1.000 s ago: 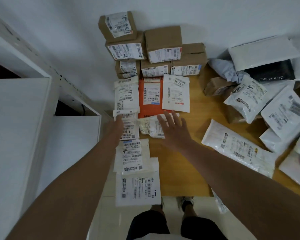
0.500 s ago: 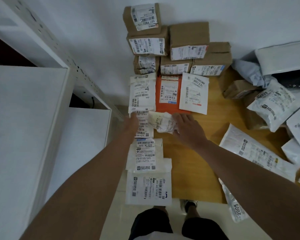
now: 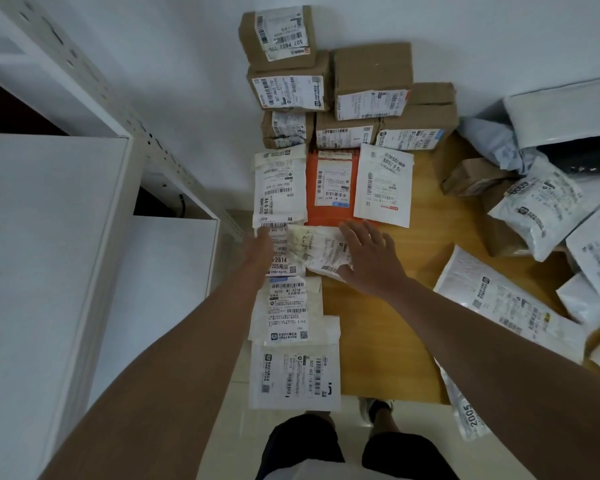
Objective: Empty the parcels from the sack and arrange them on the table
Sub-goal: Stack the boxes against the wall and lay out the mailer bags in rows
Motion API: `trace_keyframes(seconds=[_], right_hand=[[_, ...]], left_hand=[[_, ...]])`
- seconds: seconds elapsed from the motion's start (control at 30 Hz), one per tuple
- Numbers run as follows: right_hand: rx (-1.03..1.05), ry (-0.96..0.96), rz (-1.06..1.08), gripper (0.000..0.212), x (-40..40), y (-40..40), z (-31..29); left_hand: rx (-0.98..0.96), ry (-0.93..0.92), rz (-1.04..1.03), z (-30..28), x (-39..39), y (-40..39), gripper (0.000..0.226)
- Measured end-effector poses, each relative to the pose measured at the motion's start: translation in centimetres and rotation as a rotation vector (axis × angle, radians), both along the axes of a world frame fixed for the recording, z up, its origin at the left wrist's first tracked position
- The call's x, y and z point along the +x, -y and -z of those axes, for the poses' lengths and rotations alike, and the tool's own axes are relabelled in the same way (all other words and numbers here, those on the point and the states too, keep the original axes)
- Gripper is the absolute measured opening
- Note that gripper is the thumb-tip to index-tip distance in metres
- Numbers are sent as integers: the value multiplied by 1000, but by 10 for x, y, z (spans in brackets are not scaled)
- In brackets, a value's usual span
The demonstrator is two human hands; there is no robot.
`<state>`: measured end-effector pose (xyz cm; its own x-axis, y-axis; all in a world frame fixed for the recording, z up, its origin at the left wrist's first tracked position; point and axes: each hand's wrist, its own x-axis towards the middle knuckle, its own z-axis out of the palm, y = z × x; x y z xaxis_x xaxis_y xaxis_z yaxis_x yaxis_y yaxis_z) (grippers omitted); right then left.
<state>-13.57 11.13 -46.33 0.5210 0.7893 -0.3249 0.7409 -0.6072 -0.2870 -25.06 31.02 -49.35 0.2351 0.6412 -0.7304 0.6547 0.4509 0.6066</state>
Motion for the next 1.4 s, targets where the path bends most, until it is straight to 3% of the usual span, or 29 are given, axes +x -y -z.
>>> trace_keyframes(seconds=[0.1, 0.17, 0.23, 0.37, 0.43, 0.5, 0.57, 0.63, 0.73, 0.83, 0.97, 1.03, 1.13, 1.27, 1.4], right_hand=[[66, 50, 65, 78, 2, 21, -2], [99, 115, 132, 68, 4, 46, -1], [60, 144, 209, 62, 5, 77, -4], [-2, 201, 362, 73, 14, 155, -11], [-39, 208, 438, 75, 17, 195, -13], [-118, 177, 489, 78, 18, 227, -12], [-243, 121, 502, 89, 22, 254, -10], [-354, 35, 480, 99, 29, 269, -8], [-339, -10, 462, 95, 44, 275, -6], [-323, -14, 425, 91, 57, 276, -6], [-248, -4, 368, 77, 65, 272, -2], [-211, 12, 361, 75, 68, 268, 1], [-212, 62, 349, 81, 70, 262, 6], [-165, 151, 380, 89, 64, 257, 12], [-159, 108, 414, 90, 52, 243, 12]], left_hand=[[132, -150, -26, -2, -2, 3, 78], [353, -269, 9, -15, 3, 17, 71], [525, -227, 75, -44, 9, 46, 66], [777, -5, 328, -69, 33, 111, 54], [703, 114, 494, -71, 49, 148, 35], [500, 158, 649, -70, 63, 187, 24], [272, 84, 772, -62, 78, 227, 39], [183, -46, 882, -54, 88, 259, 70], [306, -125, 936, -48, 83, 292, 98], [737, -193, 1102, -44, 60, 315, 97], [1001, 54, 1450, -29, 34, 341, 84], [900, 181, 1663, -17, 27, 348, 85], [757, 66, 1867, -13, 25, 348, 79], [697, -66, 1835, -19, 14, 337, 68], [742, -80, 1655, -12, -6, 319, 56]])
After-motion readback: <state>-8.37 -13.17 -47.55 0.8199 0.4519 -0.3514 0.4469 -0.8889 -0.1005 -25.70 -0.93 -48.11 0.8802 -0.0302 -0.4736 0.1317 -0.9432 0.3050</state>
